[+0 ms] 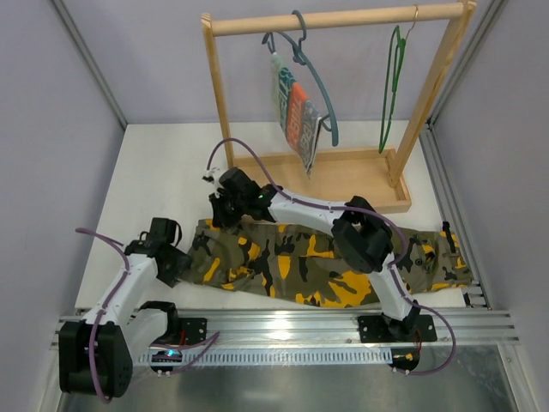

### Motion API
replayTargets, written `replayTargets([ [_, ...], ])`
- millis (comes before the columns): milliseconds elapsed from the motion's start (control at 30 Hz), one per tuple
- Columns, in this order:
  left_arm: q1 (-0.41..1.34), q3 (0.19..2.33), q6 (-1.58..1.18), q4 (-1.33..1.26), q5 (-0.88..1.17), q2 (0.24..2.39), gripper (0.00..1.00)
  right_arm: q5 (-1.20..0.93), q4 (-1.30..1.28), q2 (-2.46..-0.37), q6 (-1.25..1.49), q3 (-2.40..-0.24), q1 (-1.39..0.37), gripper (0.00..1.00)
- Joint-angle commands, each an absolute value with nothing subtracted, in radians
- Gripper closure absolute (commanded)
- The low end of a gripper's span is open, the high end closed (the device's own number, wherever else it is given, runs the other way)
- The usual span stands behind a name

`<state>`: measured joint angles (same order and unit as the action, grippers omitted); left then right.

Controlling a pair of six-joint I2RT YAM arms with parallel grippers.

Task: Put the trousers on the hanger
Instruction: Fold the trousers

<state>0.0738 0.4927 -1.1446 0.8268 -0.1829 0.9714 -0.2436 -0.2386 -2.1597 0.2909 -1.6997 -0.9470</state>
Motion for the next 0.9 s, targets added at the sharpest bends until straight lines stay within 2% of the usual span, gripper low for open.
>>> replayTargets([
  [0,0.069,0.489,-1.150,0.824,-0.213,0.971,0.50,-0.172,-0.158,-2.072,0.325,-1.701,-0.945,0.96],
  [200,0.069,0.494,-1.143,0.816,-0.190,0.957,0.49,-0.164,-0.170,-2.075,0.344,-1.710,-0.943,0.96],
  [400,0.069,0.601,-1.051,0.822,-0.149,0.897,0.42,-0.166,-0.186,-2.069,0.337,-1.684,-0.945,0.96],
  [500,0.069,0.653,-0.987,0.816,-0.170,0.842,0.37,-0.163,-0.172,-2.065,0.350,-1.672,-0.942,0.96],
  [567,0.069,0.646,-0.960,0.784,-0.146,0.819,0.24,-0.169,-0.170,-2.066,0.356,-1.675,-0.943,0.96],
  [600,0.069,0.631,-0.960,0.779,-0.135,0.810,0.23,-0.170,-0.169,-2.071,0.359,-1.681,-0.943,0.96],
  [867,0.069,0.608,-0.899,0.694,-0.097,0.825,0.23,-0.190,-0.164,-2.059,0.354,-1.660,-0.937,0.96],
])
